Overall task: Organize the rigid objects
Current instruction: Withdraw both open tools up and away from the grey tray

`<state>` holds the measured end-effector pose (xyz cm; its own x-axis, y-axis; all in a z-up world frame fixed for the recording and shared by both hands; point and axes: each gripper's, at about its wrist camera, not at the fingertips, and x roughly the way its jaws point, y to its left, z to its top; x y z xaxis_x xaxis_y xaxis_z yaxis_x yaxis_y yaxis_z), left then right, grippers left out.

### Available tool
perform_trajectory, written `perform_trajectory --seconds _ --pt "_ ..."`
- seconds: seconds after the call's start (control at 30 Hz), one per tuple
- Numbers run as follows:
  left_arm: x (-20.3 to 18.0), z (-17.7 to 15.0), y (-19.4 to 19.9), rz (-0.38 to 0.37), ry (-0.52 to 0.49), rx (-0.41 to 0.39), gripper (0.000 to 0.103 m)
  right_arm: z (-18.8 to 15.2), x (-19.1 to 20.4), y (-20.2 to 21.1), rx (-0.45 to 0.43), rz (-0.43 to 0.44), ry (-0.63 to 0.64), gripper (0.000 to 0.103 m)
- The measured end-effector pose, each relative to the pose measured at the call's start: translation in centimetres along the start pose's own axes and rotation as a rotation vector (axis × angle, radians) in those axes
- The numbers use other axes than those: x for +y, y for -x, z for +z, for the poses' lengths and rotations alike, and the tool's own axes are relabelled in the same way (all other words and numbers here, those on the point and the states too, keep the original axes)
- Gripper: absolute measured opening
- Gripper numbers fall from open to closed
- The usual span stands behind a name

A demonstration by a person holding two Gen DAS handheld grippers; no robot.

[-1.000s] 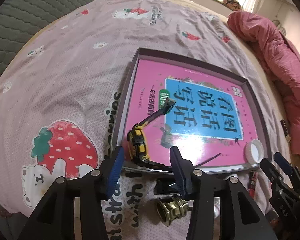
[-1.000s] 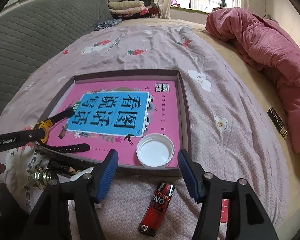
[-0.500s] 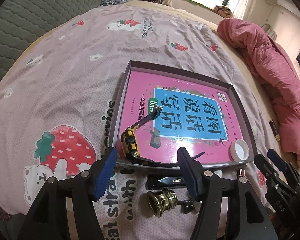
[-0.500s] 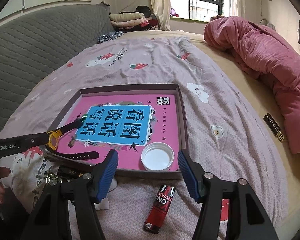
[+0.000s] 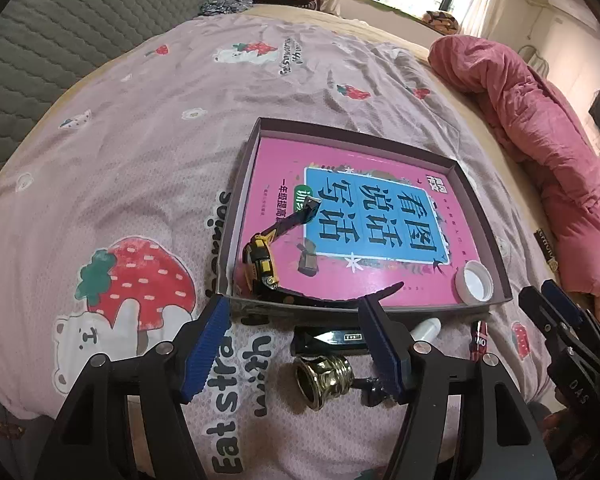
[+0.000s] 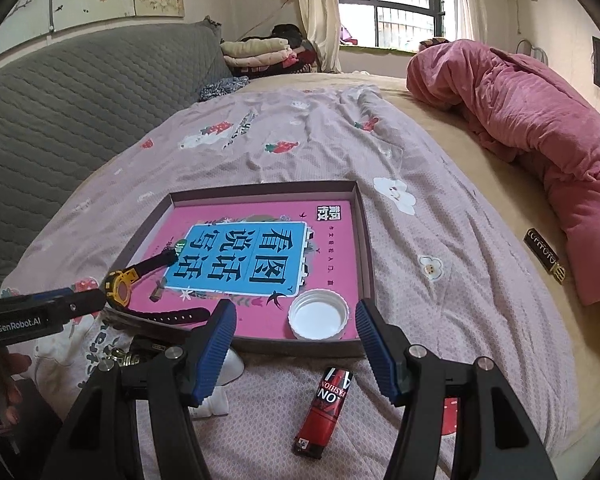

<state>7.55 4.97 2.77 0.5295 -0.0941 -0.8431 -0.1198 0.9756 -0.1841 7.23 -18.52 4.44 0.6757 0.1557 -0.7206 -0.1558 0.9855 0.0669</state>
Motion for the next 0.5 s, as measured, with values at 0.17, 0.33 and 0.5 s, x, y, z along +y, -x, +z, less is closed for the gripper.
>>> perform_trajectory --seconds 0.17,0.33,0.5 --pt "-0.1 -0.3 0.4 0.000 -0.010 -0.004 0.069 -0.2 -0.2 0.6 -0.011 0.013 -0.011 0.062" --pt "-0.4 -0.7 0.8 0.002 -0.029 -0.010 0.069 -0.5 -0.4 0.9 -0.010 0.009 -0.016 0.062" --pt "-0.5 -1.1 1.0 0.007 -0.034 -0.009 0.069 -1.1 -0.3 1.0 -0.001 0.005 -0.012 0.062"
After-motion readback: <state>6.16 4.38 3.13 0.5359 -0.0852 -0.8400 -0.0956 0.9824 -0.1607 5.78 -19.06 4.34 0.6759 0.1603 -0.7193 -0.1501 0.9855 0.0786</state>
